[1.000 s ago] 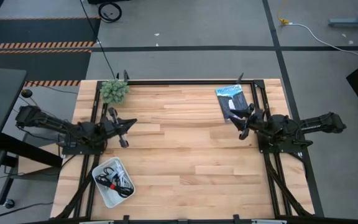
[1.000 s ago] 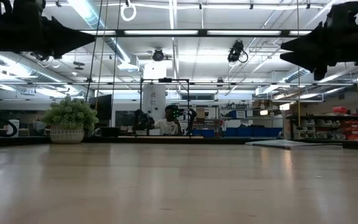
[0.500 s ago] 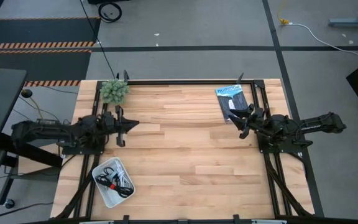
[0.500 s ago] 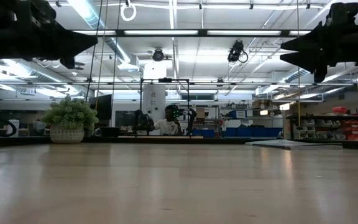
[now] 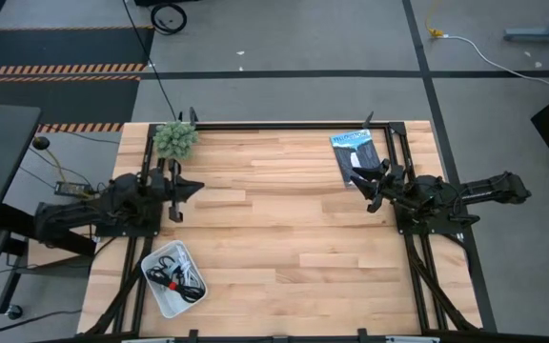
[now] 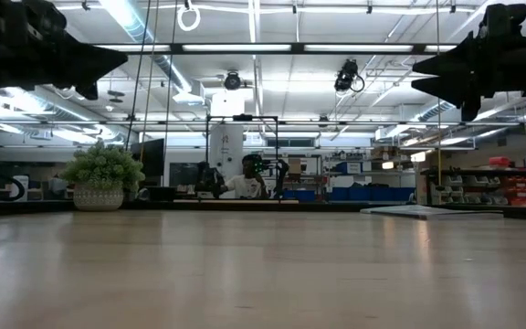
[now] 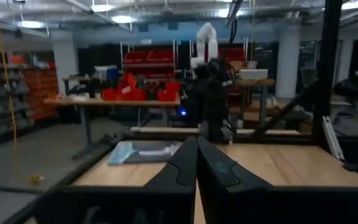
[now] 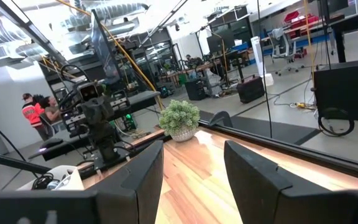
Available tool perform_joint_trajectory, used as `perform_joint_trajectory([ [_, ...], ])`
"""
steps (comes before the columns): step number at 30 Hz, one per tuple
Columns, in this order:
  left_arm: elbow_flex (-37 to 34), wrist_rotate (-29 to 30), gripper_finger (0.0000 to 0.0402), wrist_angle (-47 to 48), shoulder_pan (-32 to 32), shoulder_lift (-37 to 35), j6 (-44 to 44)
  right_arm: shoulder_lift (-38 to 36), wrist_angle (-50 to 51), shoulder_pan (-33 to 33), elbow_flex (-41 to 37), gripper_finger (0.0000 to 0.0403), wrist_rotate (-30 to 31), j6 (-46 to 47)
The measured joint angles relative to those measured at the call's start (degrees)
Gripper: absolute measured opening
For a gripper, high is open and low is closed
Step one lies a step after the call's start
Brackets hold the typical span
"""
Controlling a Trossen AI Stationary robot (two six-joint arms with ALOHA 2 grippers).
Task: Pick and place USB-C Cables
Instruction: Return to Home Position
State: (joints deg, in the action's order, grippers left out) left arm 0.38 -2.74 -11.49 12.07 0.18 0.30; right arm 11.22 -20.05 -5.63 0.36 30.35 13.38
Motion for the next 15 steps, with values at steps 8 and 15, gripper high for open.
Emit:
perform_joint_trajectory([
  [8, 0.0, 0.0, 0.0038, -0.8, 0.0, 2.4, -13.5, 0.1, -0.5, 0.0, 0.0, 0.0176, -0.4, 0.0],
  [15, 0.0, 0.0, 0.0032, -0.6, 0.0, 2.4, -14.3, 0.3, -0.9, 0.0, 0.0, 0.0176, -0.4, 0.0],
])
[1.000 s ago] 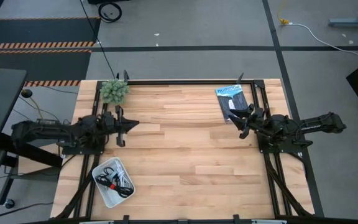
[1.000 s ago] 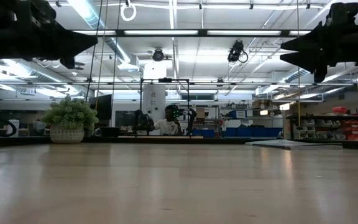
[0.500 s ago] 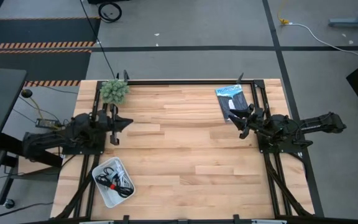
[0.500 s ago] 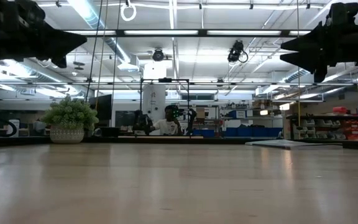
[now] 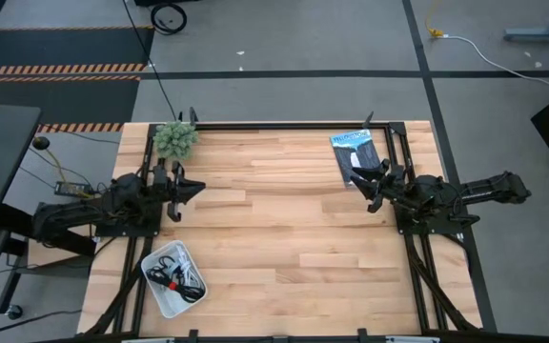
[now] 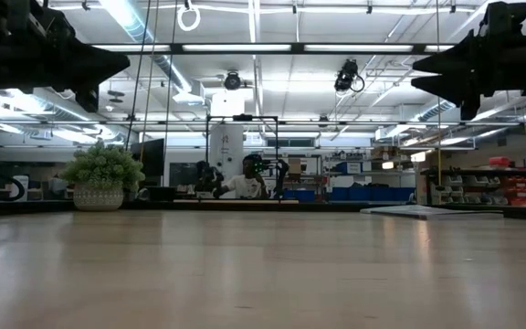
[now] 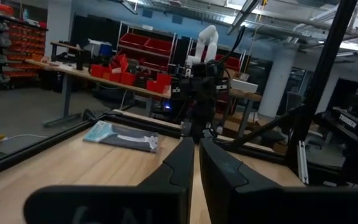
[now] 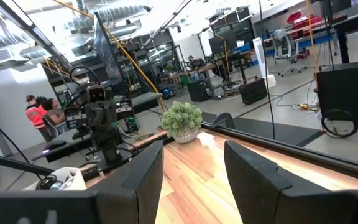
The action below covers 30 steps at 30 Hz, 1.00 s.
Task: Pick and place USB-C Cables
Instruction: Return to Home Position
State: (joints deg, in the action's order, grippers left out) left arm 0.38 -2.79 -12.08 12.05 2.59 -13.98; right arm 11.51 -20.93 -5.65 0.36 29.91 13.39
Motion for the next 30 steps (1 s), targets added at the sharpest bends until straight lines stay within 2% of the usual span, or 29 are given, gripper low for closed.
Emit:
perform_joint_trajectory([
  [30, 0.0, 0.1, 0.0032, 0.0, 0.0, 0.0, 0.0, 0.0, 0.0, 0.0, 0.0, 0.0176, 0.0, 0.0],
])
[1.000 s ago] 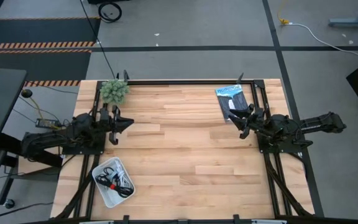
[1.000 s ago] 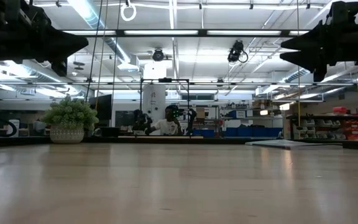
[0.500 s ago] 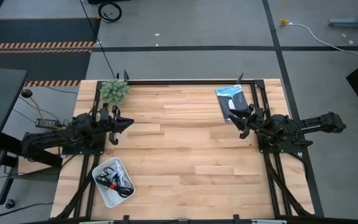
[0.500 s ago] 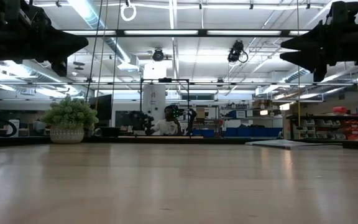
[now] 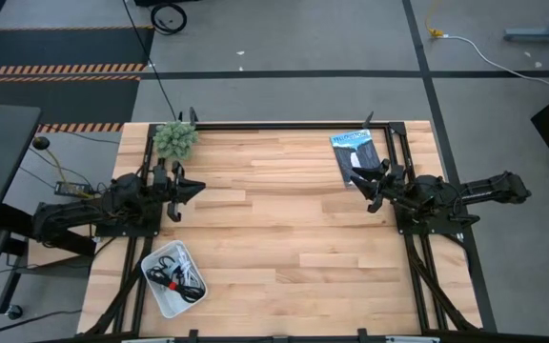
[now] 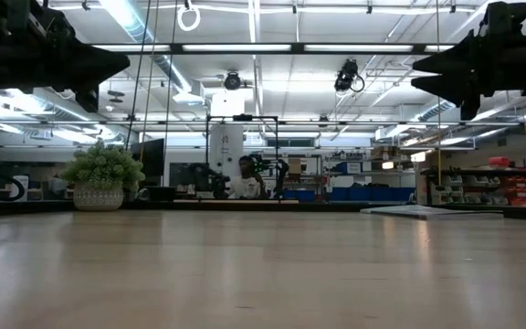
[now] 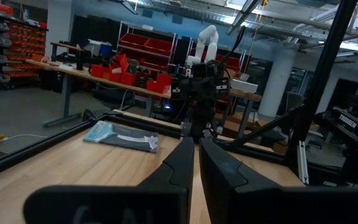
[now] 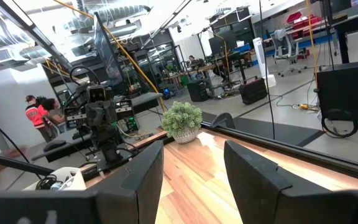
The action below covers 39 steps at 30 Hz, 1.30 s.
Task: Pick and place USB-C Cables
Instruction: Return to Home Position
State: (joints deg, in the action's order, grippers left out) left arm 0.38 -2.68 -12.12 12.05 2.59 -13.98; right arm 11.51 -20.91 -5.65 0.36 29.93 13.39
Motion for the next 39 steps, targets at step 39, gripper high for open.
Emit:
perform_joint_trajectory([
  [39, 0.0, 0.0, 0.0036, 0.0, 0.0, 0.0, 0.0, 0.0, 0.0, 0.0, 0.0, 0.0176, 0.0, 0.0],
])
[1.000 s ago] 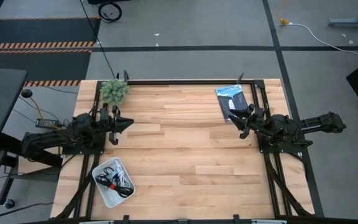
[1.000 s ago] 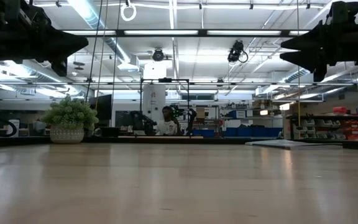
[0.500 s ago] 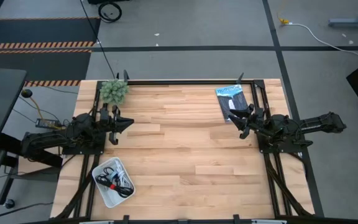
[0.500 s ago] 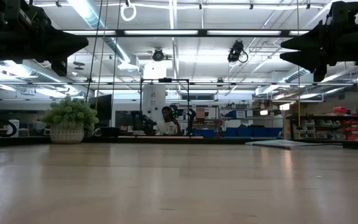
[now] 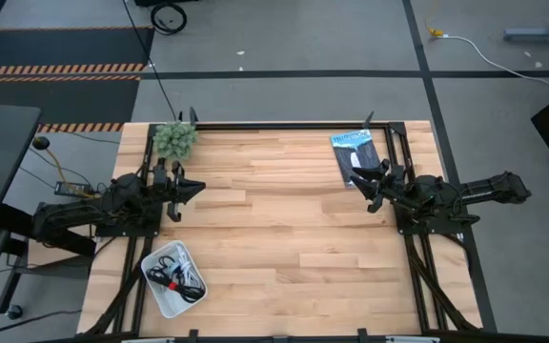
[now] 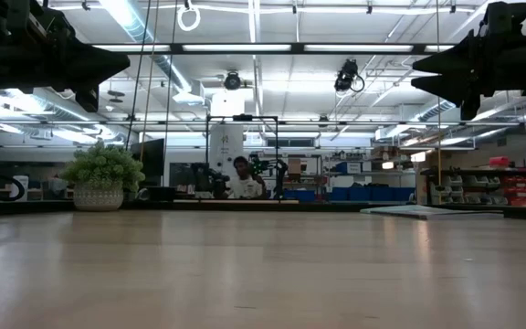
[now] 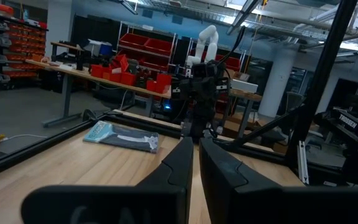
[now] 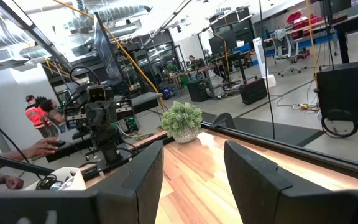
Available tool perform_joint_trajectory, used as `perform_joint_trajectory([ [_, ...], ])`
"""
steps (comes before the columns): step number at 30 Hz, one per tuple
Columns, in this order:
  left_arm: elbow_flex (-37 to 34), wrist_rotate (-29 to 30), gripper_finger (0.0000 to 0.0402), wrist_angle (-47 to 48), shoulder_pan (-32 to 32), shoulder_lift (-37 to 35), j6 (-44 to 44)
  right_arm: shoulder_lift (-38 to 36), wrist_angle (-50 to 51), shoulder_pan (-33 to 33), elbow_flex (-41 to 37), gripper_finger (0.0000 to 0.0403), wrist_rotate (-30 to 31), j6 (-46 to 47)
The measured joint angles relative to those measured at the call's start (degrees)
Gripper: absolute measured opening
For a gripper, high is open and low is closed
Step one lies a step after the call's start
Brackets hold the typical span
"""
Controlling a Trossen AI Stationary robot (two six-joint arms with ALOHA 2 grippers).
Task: Pick and place USB-C Cables
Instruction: Return to Home Position
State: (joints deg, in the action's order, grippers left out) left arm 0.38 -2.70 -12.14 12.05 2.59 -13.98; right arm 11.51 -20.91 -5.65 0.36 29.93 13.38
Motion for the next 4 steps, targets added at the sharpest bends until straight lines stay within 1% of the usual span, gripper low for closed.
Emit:
perform_joint_trajectory([
  [4, 0.0, 0.0, 0.0036, 0.0, 0.0, 0.0, 0.0, 0.0, 0.0, 0.0, 0.0, 0.0176, 0.0, 0.0],
])
